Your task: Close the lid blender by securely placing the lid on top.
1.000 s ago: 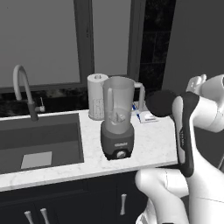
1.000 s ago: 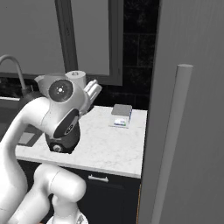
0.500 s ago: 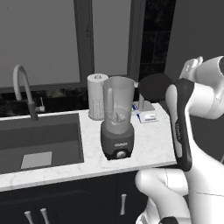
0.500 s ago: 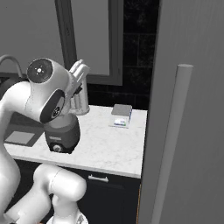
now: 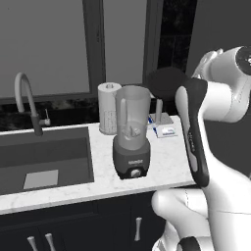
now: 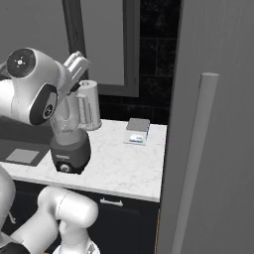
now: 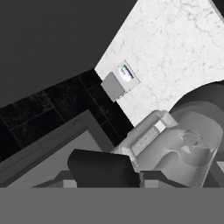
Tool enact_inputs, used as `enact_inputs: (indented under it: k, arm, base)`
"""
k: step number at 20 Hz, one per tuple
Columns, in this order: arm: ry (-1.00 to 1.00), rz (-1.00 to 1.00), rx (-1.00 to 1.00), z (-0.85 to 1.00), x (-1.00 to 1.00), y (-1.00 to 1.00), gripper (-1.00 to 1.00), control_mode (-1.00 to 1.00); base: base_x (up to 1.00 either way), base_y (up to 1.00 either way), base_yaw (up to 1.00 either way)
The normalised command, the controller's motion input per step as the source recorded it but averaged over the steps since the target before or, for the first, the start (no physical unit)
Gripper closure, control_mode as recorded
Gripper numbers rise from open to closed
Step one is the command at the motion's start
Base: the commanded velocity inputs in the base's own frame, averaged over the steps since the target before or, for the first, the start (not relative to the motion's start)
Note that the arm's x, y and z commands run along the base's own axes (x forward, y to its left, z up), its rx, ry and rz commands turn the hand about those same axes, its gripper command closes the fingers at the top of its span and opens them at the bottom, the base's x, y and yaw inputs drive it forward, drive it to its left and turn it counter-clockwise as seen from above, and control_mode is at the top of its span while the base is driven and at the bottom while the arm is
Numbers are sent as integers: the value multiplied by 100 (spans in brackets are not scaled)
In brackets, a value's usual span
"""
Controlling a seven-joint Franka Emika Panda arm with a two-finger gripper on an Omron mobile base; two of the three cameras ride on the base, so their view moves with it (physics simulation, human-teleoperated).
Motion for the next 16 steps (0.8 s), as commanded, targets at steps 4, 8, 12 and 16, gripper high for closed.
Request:
enact_inputs:
  k: [4,8,12,16]
  arm:
    - [0,-8,5,11,0,37,100,-100]
    - [3,-5,2,0,2,33,100,-100]
    - [11,0,2,0,12,28,100,-100]
    - [15,0,4,0,13,27,100,-100]
  base:
    - [0,0,0]
    - [0,0,0]
    - [0,0,0]
    - [0,0,0]
